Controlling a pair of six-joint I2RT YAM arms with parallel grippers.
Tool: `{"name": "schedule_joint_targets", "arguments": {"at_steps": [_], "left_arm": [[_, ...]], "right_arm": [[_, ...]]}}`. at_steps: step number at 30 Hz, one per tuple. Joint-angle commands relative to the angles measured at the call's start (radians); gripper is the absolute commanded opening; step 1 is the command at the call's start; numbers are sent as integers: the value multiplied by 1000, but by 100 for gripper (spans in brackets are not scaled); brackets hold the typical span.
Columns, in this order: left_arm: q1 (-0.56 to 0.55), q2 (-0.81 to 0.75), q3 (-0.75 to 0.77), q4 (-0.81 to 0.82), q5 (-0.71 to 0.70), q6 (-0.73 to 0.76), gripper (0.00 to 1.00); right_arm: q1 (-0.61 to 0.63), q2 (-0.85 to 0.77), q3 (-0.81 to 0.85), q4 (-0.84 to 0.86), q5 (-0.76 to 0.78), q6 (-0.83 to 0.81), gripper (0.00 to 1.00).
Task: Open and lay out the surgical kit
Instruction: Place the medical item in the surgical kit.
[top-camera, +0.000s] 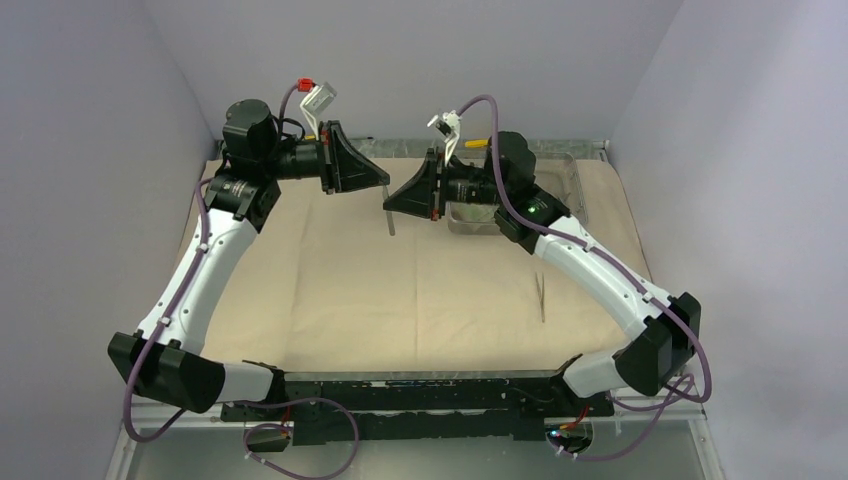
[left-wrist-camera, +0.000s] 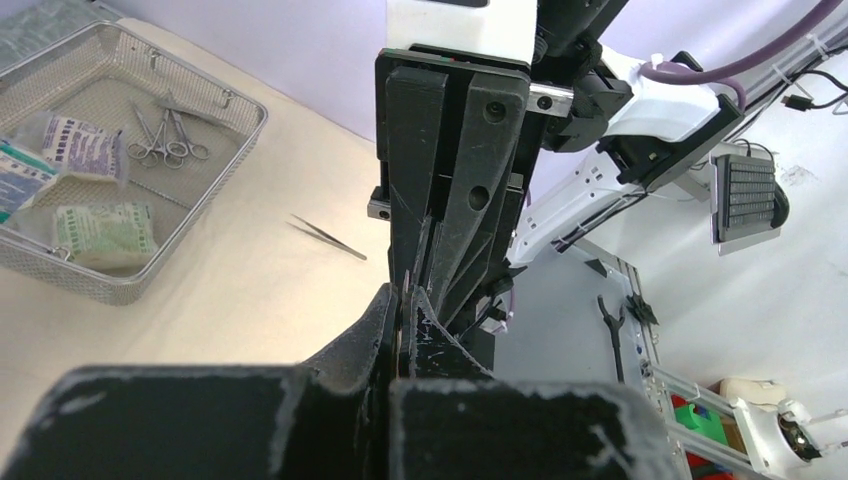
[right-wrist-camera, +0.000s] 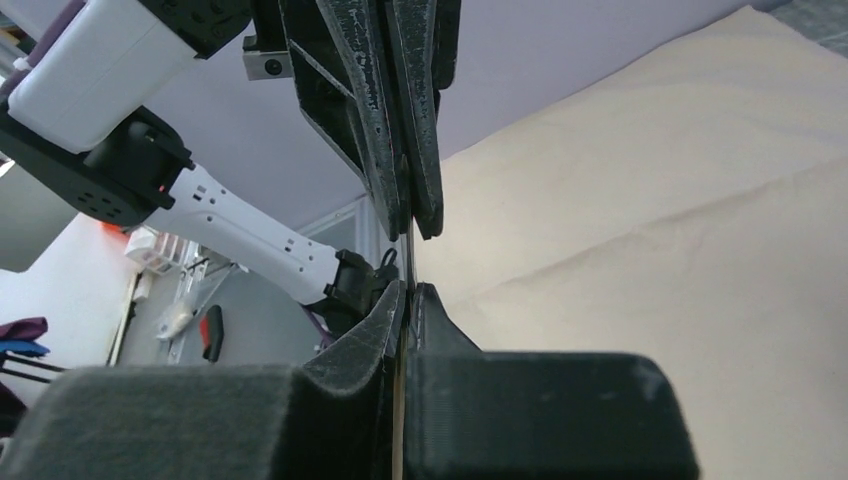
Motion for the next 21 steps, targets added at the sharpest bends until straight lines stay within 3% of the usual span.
{"name": "schedule_joint_targets", "arguments": {"at_steps": [1,3,5,7,14,17,21], "left_arm": [[-4,-27,29,-31,-48,34,2],[-4,-24,49,-111,-126,83,31],[-4,-22,70,-222,-246,148,74],[-4,-27,66,-330,-415,202,96],[-2,-56,-58,-489,-917,275,99],[-2,-81,-136,-483,-983,266,100],[-2,-111,-220,-432,-968,250,99]], "right_arm": [[2,0,14,19,51,-4,0],[2,-10,8,-20,113,-13,0],[0,-22,-3,-81,199,-22,0],[-4,-33,-20,-180,299,-38,0],[-69,-33,-123,-600,718,22,0],[-96,-20,-165,-759,882,33,0],[-125,7,-223,-933,1032,55,0]]}}
